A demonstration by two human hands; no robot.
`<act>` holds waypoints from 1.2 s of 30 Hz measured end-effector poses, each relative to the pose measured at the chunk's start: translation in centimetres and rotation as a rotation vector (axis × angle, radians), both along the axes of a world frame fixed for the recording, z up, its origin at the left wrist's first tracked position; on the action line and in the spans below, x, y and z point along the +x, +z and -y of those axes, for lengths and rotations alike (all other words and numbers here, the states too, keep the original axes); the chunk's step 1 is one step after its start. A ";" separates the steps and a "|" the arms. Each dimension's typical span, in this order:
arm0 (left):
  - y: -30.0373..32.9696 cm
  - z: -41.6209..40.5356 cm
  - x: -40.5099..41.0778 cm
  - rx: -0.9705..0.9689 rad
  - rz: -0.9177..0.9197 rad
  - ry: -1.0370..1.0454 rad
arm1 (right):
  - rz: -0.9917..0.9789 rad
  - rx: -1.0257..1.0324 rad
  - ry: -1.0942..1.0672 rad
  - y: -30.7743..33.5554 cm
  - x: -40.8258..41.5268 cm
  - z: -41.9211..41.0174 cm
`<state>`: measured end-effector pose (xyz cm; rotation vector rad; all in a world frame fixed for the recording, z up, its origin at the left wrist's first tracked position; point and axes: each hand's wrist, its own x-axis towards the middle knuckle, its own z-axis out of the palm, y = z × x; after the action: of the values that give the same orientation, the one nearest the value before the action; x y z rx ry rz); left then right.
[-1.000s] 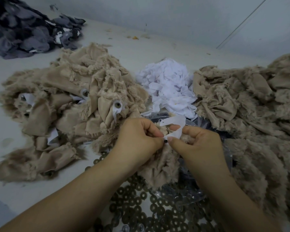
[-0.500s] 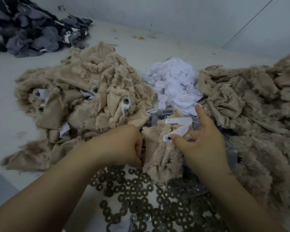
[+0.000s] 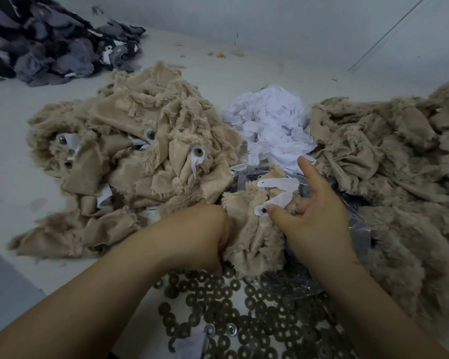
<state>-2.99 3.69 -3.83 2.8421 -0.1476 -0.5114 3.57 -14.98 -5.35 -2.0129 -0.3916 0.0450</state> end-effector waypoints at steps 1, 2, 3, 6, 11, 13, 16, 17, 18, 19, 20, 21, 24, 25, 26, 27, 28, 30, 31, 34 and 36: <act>-0.3 0.2 -0.1 0.003 0.014 -0.011 | 0.008 -0.009 -0.001 0.0 0.1 0.0; -0.6 0.5 -0.3 0.007 0.039 -0.013 | 0.014 -0.021 -0.002 -0.1 0.1 -0.1; -1.0 0.8 -0.5 0.006 0.067 -0.005 | 0.019 -0.032 -0.004 -0.1 0.2 -0.1; -1.8 1.5 -1.3 -0.048 0.135 0.042 | 0.028 -0.042 -0.026 -0.5 0.4 -0.1; -2.0 2.1 -1.9 -0.072 0.163 0.078 | 0.065 -0.065 -0.046 -0.5 0.3 -0.1; -2.0 2.1 -2.0 -0.087 0.149 0.106 | 0.077 -0.079 -0.057 -0.4 0.2 -0.1; -0.9 1.3 -2.1 -0.071 0.131 0.121 | 0.067 -0.064 -0.054 -0.6 0.3 -0.1; -0.4 1.1 -2.1 -0.058 0.157 0.134 | 0.063 -0.057 -0.051 -0.6 0.4 0.0; 0.2 1.0 -2.1 -0.059 0.216 0.152 | 0.064 -0.057 -0.046 -0.7 0.5 0.0; 0.6 1.1 -2.0 -0.088 0.315 0.176 | 0.071 -0.063 -0.042 -0.8 0.5 0.0; 1.0 1.6 -1.9 -0.151 0.445 0.207 | 0.084 -0.073 -0.038 -0.9 0.5 -0.1; 1.2 2.3 -1.8 -0.234 0.587 0.240 | 0.100 -0.078 -0.033 -0.9 0.4 -0.1; 0.4 4.6 -0.9 -0.372 0.871 0.249 | 0.119 -0.084 -0.021 -0.7 0.3 -0.4; -0.2 5.0 -0.5 -0.369 0.916 0.235 | 0.113 -0.071 -0.025 -0.6 0.3 -0.5; -0.7 5.2 -0.2 -0.363 0.951 0.227 | 0.100 -0.049 -0.027 -0.6 0.3 -0.5; -1.2 5.2 0.1 -0.362 0.984 0.219 | 0.081 -0.026 -0.025 -0.5 0.3 -0.5; -1.6 5.1 0.2 -0.367 1.016 0.211 | 0.067 -0.010 -0.023 -0.5 0.3 -0.4; -2.2 5.0 0.3 -0.381 1.064 0.193 | 0.044 -0.001 -0.026 -0.3 0.3 -0.4; -2.4 4.9 0.2 -0.389 1.080 0.188 | 0.029 -0.001 -0.027 -0.2 0.3 -0.3; -2.9 4.7 0.1 -0.444 1.125 0.163 | -0.014 0.049 -0.007 -0.1 0.3 -0.4; -3.2 4.7 -0.1 -0.484 1.123 0.141 | -0.037 0.089 0.010 0.0 0.2 -0.4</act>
<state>-3.09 -1.03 -7.00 2.2834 -0.2172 1.0315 3.82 -14.58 -5.35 -1.9195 -0.3741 0.0699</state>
